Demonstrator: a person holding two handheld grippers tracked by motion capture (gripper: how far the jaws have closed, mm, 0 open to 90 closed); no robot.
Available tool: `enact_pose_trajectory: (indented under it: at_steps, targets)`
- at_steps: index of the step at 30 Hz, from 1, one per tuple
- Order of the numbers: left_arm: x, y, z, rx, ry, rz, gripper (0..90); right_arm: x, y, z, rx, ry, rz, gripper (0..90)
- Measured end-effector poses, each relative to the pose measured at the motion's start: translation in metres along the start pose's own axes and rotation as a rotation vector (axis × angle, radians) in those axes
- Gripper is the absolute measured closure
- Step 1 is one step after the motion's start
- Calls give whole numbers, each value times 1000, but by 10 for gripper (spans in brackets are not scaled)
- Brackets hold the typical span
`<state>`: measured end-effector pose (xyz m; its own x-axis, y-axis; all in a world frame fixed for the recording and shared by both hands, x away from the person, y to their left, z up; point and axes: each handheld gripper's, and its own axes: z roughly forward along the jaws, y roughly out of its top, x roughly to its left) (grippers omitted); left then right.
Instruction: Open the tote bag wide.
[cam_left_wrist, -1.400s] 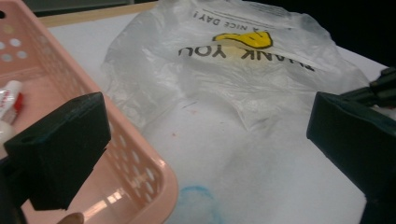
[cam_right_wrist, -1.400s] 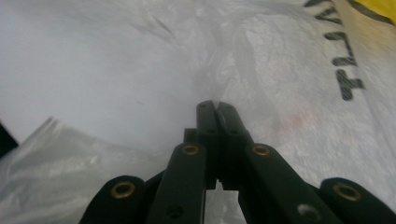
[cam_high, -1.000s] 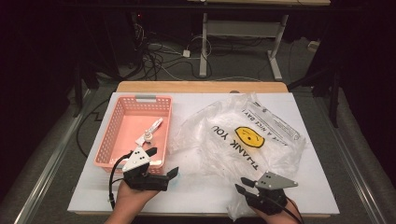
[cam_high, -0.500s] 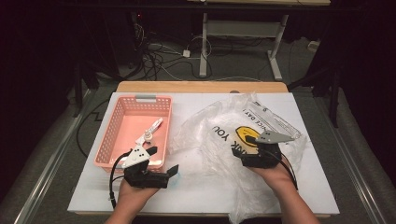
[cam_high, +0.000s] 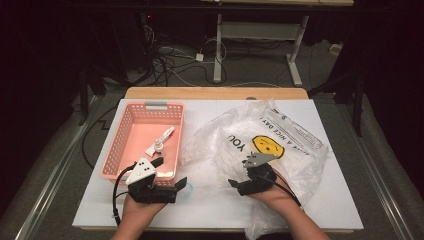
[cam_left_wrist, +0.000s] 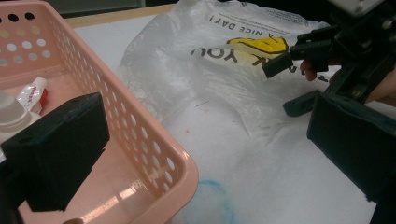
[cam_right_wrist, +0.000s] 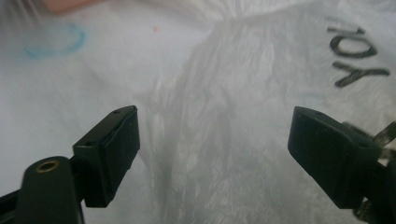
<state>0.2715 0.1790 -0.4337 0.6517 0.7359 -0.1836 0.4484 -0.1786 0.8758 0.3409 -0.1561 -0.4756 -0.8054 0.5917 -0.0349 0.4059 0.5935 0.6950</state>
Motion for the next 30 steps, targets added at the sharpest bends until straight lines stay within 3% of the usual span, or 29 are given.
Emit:
enact_pose_trajectory:
  at_steps: [3, 6, 10, 15, 19, 24, 30]
  targets:
    - [0, -1, -1, 4, -4, 2, 0, -5, -5, 7, 37, 0, 13, 305]
    - [-1, -1, -3, 4, -6, 10, 0, -11, -8, 5, 22, -11, 36, 494]
    - [-1, 0, -3, 3, -9, 10, 0, -14, -9, 3, 0, -7, 60, 580]
    - [-2, -1, -1, 9, -13, 13, 0, -18, -9, -2, -21, 15, 86, 592]
    - [-2, 0, -1, 11, -13, 15, 0, -18, -10, -3, -23, 17, 78, 653]
    - [-2, -1, -1, 11, -11, 15, 0, -20, -9, -6, -48, 24, 89, 665]
    - [-2, -1, -1, 15, -12, 17, 0, -21, -10, -6, -41, 24, 91, 701]
